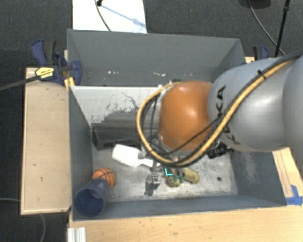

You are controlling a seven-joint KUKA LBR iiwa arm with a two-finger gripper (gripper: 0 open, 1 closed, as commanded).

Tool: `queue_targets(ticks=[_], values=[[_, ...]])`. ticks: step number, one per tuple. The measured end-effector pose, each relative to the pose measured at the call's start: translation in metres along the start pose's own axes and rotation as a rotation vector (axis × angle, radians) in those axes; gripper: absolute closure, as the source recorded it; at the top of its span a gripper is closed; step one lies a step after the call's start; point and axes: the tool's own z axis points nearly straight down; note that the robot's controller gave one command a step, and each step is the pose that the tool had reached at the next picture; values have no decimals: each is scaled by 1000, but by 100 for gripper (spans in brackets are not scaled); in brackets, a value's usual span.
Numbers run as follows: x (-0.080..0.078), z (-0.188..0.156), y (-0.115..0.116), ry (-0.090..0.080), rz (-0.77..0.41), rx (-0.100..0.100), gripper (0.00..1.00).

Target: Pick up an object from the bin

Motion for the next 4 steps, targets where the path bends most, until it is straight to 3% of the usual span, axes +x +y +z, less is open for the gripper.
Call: queue_targets(ticks=[1,2,3,4], values=[[-2,-3,-1,-7,6,-1,0],[-36,52,-9,-13,-14,-2,0],[-50,79,-18,-43,184,-15,100],[-50,79,-18,-43,185,-15,100]])
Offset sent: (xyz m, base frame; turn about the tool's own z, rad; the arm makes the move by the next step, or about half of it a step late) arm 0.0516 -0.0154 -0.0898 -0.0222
